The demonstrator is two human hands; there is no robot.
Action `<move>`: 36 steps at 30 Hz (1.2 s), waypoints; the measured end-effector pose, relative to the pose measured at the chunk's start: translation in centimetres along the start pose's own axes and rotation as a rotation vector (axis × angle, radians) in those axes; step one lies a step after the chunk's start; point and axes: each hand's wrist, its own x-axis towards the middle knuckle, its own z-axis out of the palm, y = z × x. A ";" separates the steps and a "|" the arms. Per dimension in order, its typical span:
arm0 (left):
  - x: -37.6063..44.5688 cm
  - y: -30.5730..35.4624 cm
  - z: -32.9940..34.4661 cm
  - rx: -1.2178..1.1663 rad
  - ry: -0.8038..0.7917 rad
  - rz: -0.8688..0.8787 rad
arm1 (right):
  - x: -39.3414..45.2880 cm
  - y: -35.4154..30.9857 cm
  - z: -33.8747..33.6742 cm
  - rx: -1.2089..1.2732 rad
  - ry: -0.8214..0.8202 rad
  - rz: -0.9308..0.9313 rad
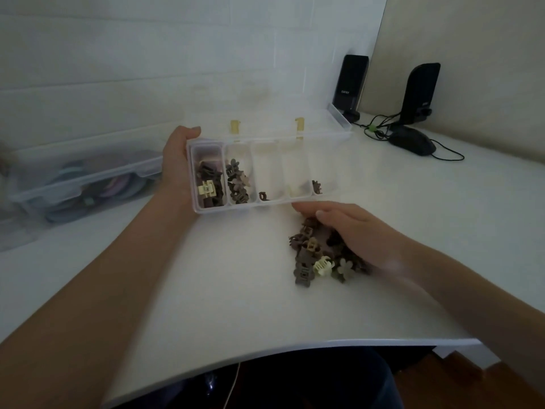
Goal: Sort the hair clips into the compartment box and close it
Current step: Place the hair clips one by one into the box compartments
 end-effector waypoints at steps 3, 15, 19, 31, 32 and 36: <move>0.0 0.1 -0.3 0.060 0.003 0.015 | 0.0 -0.1 -1.4 0.054 0.025 0.049; -0.4 -0.2 0.3 0.010 -0.023 0.019 | 0.5 -0.2 -0.5 -0.200 0.003 -0.029; -0.5 -0.2 0.6 -0.049 -0.022 -0.011 | 0.9 0.2 -0.1 -0.158 0.067 -0.150; -0.5 0.0 0.7 -0.017 0.005 -0.006 | 4.7 -2.3 -1.9 -0.058 0.469 -0.530; -0.4 -0.1 0.7 -0.023 0.007 -0.006 | 5.3 -2.1 -1.8 -0.139 0.517 -0.552; -0.7 -0.4 1.1 -0.088 -0.014 -0.002 | 6.0 -0.4 -1.5 -0.179 0.612 -0.569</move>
